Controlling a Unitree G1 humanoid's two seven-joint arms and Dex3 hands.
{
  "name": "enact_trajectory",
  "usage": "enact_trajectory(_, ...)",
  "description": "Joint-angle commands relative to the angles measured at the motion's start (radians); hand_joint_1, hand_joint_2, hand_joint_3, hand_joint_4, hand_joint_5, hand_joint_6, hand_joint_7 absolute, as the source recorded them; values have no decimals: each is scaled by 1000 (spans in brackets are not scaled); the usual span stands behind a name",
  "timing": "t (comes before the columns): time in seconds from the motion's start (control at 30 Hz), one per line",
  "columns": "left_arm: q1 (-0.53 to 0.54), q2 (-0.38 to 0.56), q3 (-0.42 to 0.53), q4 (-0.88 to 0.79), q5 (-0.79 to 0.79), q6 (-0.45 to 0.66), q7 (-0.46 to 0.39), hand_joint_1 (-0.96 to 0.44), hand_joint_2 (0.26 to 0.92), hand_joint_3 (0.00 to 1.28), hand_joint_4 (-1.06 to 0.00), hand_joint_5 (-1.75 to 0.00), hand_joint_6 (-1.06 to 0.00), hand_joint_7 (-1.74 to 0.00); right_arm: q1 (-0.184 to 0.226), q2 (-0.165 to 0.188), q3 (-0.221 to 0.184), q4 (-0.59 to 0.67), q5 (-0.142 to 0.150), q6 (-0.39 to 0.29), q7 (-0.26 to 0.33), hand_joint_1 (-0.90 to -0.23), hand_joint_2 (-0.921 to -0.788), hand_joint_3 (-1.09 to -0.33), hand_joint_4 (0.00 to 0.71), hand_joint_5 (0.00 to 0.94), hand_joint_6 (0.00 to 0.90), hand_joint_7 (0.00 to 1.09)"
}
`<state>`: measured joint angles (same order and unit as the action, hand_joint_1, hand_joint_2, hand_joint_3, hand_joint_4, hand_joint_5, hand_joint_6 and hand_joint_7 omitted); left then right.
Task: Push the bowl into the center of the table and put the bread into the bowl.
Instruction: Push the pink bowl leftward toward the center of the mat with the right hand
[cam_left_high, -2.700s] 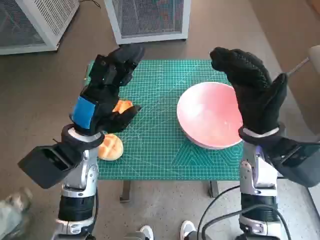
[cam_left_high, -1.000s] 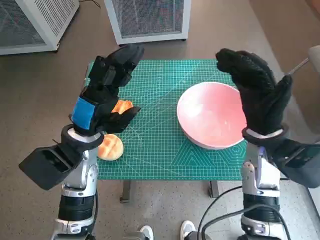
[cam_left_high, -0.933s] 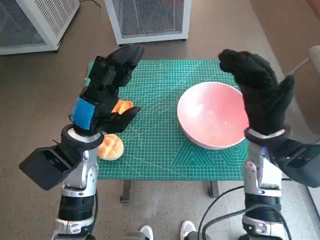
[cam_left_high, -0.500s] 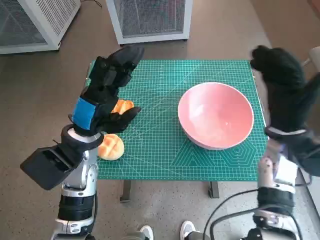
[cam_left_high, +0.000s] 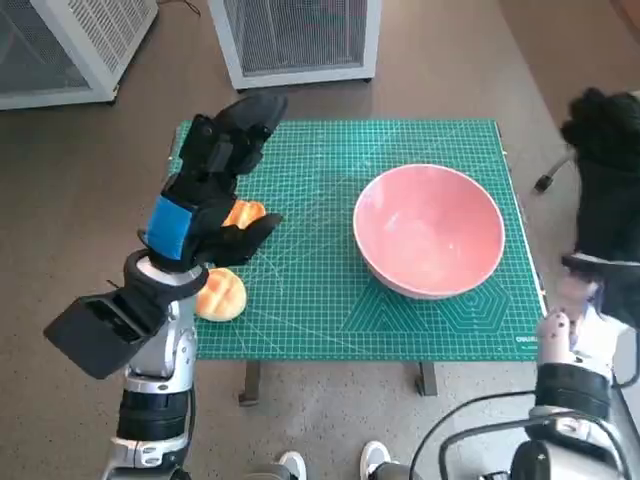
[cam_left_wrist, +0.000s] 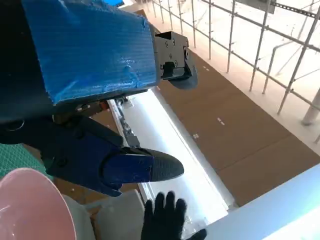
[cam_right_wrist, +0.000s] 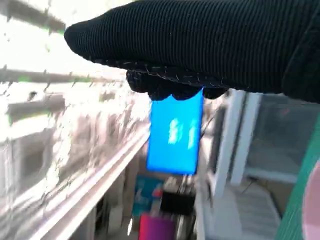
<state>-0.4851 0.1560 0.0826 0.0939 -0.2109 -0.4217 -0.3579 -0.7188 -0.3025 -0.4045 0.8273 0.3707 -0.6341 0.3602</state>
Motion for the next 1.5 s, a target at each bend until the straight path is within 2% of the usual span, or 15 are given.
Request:
enact_trajectory(0.03,-3,-4,3,7,-1,-16,8,-559,921,386,-238,-51,1,-630,-27,-13,-37,156,12,28,-29,-360,-870,-652,381,11,73,706)
enact_trajectory(0.1,-3,-5,3,7,-2,-16,8,-559,921,386,-237,-51,1,-626,-42,-17,-51,214,17,44,-31,-362,-870,-653,373,6,82,693)
enact_trajectory(0.27,-6,-7,4,16,-5,-19,6,-560,921,386,-234,-51,1,-619,-72,-16,-79,325,32,104,-42,-361,-879,-617,336,2,124,583)
enact_trajectory(0.4,-7,-8,4,17,-12,-18,2,-562,921,386,-233,-50,1,-616,-84,-7,-91,386,31,157,-54,-352,-882,-597,335,3,170,512)
enact_trajectory(0.5,-8,-7,5,16,-14,-16,2,-567,921,386,-233,-51,1,-615,-84,1,-86,417,15,188,-64,-339,-885,-590,320,1,193,495)
enact_trajectory(0.6,-7,-6,5,15,-16,-14,1,-566,921,386,-233,-51,1,-615,-81,7,-75,437,-5,211,-79,-326,-907,-596,303,0,194,483)
enact_trajectory(0.67,-4,-4,5,11,-17,-13,-1,-567,921,386,-233,-51,1,-615,-77,13,-68,452,-16,238,-90,-318,-915,-614,294,0,188,474)
enact_trajectory(0.73,-2,-3,6,8,-17,-12,-2,-569,921,386,-233,-51,1,-615,-75,16,-65,460,-22,256,-96,-314,-918,-623,291,0,183,468)
enact_trajectory(0.93,5,7,12,1,-21,-11,-7,-572,921,385,-233,-52,1,-617,-72,34,-49,479,-55,302,-144,-306,-921,-607,302,5,187,451)
enact_trajectory(1.1,9,14,19,1,-23,-13,-9,-573,921,382,-234,-52,1,-618,-78,51,-47,484,-68,333,-173,-309,-921,-590,295,1,200,407)
enact_trajectory(1.37,11,21,25,6,-19,-19,-8,-580,921,377,-237,-51,1,-620,-92,90,-57,478,-59,353,-171,-312,-921,-583,315,10,225,383)
enact_trajectory(1.5,14,23,24,5,-12,-21,-4,-581,921,376,-239,-50,1,-626,-101,110,-64,475,-51,356,-146,-319,-921,-569,346,22,259,391)
